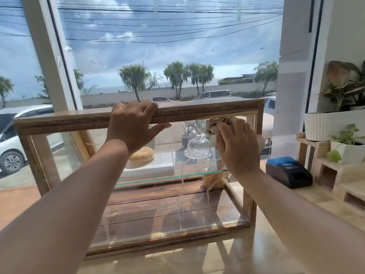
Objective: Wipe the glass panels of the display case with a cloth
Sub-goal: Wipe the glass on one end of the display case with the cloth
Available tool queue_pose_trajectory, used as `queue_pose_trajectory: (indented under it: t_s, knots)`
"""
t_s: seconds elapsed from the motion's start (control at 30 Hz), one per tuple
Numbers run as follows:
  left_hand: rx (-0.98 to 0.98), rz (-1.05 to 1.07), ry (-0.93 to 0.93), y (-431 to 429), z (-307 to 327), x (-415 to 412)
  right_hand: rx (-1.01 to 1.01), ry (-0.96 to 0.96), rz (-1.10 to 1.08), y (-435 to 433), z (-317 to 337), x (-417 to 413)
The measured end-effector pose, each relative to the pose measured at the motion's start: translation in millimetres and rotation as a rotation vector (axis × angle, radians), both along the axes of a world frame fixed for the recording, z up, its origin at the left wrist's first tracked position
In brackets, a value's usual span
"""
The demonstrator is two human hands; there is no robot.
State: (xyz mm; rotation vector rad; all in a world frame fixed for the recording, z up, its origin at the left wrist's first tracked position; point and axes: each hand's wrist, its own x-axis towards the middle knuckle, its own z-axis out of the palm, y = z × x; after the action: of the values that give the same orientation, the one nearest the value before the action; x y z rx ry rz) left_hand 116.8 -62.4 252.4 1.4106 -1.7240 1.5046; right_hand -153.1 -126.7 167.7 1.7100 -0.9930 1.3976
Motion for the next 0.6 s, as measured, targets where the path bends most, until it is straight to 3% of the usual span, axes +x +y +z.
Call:
queue_pose_trajectory:
  t_s: [0.23,0.4,0.6]
  knots:
    - [0.076,-0.071,-0.019,7,11,10,-0.05,0.353,0.048,2,-11,-1]
    - [0.171,-0.15,-0.029,17,15,20,0.017,0.152,-0.02,-6,-7,-37]
    - [0.193,-0.136,-0.054,21,21,22,-0.017,0.149,0.049,4,1,8]
